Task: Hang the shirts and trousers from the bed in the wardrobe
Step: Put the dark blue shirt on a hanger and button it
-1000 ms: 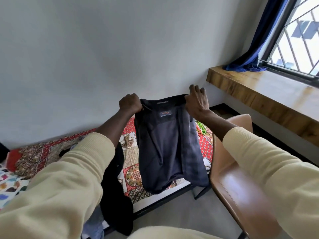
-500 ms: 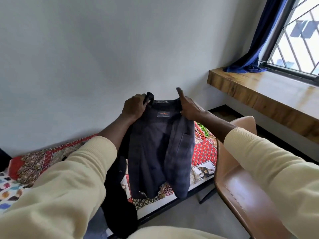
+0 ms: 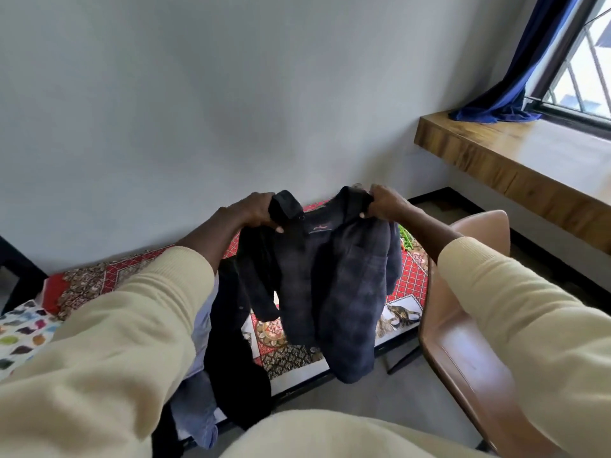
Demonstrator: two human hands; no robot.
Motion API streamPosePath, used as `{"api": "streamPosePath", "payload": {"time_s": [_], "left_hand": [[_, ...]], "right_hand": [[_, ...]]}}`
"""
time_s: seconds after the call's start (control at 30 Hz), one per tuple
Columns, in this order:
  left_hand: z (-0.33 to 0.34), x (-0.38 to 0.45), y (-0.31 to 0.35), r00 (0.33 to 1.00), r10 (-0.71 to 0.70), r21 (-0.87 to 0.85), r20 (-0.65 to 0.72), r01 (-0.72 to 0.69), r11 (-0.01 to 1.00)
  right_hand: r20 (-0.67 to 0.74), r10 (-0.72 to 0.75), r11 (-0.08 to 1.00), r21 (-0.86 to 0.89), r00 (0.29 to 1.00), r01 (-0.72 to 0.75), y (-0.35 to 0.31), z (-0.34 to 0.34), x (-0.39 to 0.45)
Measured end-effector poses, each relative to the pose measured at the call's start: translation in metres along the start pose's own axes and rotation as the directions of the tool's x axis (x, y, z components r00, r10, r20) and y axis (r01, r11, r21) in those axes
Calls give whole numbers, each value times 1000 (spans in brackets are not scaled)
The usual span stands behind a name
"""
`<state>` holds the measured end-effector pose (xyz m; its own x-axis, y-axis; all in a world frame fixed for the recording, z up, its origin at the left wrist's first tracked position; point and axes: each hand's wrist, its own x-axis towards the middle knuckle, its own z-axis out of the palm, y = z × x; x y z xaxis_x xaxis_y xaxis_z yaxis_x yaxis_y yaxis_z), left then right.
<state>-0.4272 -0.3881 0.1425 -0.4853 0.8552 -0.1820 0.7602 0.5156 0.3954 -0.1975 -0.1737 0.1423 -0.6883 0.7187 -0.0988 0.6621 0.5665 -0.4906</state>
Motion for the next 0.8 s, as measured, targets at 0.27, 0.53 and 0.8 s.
{"api": "streamPosePath", "payload": {"time_s": [0.27, 0.53, 0.8], "left_hand": [[53, -6, -10, 958, -100, -335, -269, 4, 942], [98, 11, -12, 585, -457, 183, 670, 467, 865], [74, 65, -39, 487, -238, -208, 840, 695, 688]], "right_hand": [[-4, -115, 940, -324, 993, 107, 31, 27, -7], [715, 254, 966, -221, 651, -134, 66, 70, -3], [786, 175, 938, 49, 593, -342, 88, 70, 79]]}}
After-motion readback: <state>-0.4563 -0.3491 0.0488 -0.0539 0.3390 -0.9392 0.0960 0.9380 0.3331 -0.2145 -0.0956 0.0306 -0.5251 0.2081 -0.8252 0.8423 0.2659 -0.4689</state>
